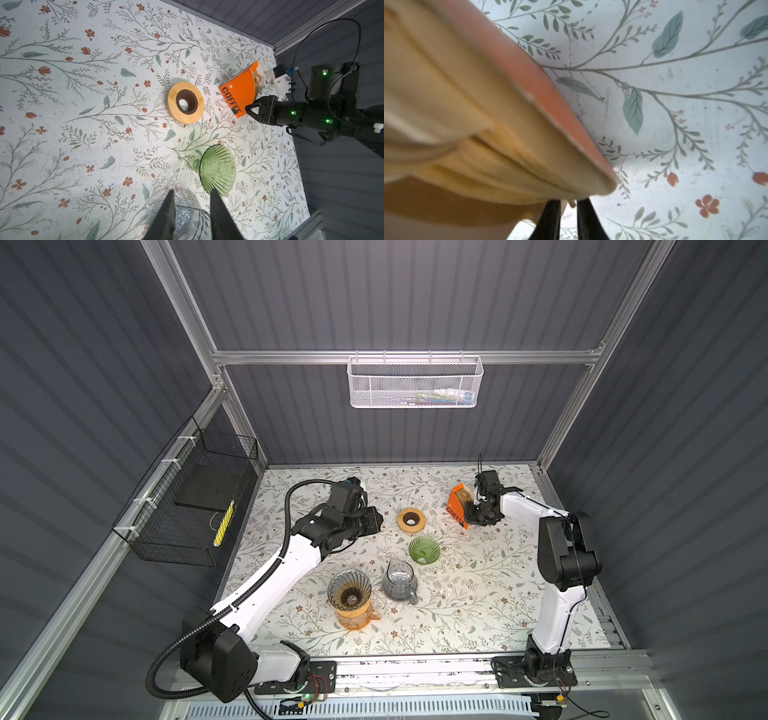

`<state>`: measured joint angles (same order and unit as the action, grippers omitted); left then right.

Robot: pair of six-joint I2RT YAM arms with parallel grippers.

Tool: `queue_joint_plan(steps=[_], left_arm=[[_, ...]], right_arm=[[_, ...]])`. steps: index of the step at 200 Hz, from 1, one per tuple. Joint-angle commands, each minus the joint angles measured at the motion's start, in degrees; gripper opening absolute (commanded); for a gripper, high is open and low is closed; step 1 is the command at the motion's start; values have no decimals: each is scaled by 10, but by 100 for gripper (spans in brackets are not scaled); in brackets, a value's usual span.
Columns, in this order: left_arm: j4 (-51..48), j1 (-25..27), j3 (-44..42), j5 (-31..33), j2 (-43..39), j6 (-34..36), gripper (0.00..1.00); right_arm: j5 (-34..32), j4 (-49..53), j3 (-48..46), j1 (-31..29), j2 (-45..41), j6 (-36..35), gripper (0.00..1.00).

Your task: Place the coffee filter in the dripper

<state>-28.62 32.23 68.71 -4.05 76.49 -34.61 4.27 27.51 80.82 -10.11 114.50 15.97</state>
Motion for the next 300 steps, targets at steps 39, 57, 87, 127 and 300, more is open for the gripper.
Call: queue_joint_plan(steps=[39, 57, 87, 127, 300], left_arm=[[-3, 1, -5, 6, -9, 14, 30], [-3, 1, -6, 7, -11, 14, 30], [-3, 1, -6, 6, -11, 14, 30], [-3, 1, -8, 6, -19, 13, 30], [-2, 1, -27, 5, -42, 9, 30]], right_arm=[[-11, 14, 17, 1, 11, -7, 11], [-12, 17, 17, 1, 8, -8, 5], [-12, 21, 12, 0, -4, -7, 0], [-11, 27, -3, -2, -27, -5, 0], [-12, 19, -108, -11, -115, 10, 13]])
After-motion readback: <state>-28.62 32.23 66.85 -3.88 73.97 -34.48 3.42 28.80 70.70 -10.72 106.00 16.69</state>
